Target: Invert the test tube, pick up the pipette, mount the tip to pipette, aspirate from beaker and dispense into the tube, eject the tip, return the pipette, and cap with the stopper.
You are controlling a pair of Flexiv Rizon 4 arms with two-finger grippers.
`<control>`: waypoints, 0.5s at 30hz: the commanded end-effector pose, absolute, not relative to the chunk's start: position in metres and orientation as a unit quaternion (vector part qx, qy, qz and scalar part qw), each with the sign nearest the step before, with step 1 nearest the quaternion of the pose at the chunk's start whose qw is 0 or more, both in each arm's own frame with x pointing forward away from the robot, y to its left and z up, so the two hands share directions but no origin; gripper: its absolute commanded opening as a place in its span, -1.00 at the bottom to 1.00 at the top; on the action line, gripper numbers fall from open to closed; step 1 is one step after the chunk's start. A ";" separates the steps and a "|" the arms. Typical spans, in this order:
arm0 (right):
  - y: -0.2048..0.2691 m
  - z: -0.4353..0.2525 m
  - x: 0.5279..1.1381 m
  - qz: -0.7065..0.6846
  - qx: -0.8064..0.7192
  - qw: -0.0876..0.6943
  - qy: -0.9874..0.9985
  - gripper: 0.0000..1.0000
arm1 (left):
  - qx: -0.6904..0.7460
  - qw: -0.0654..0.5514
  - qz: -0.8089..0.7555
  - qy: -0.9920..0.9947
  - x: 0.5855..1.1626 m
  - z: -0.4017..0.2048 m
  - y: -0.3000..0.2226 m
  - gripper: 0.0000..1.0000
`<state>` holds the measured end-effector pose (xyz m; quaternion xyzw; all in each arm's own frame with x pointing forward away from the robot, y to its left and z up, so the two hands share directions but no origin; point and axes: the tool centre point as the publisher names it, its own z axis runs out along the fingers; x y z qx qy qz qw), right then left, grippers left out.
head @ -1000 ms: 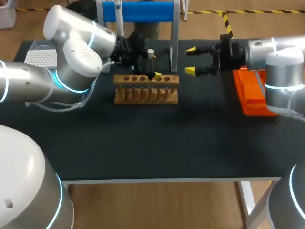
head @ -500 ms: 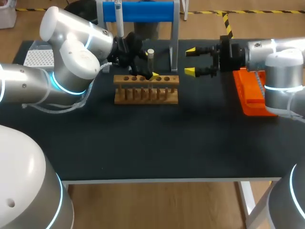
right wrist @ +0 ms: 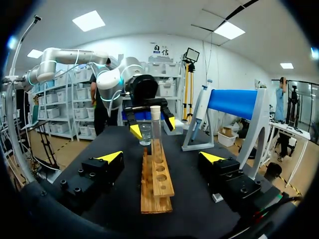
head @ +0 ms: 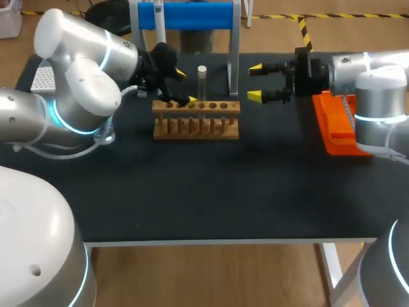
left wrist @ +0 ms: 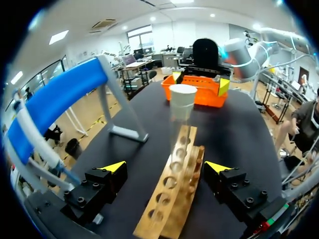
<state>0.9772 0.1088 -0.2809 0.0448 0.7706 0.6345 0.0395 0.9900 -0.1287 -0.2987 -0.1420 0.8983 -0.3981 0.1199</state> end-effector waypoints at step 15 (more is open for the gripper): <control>0.108 -0.280 0.977 0.634 0.045 0.039 0.771 1.00 | -0.172 0.150 -0.364 0.903 1.017 -0.280 -0.045 1.00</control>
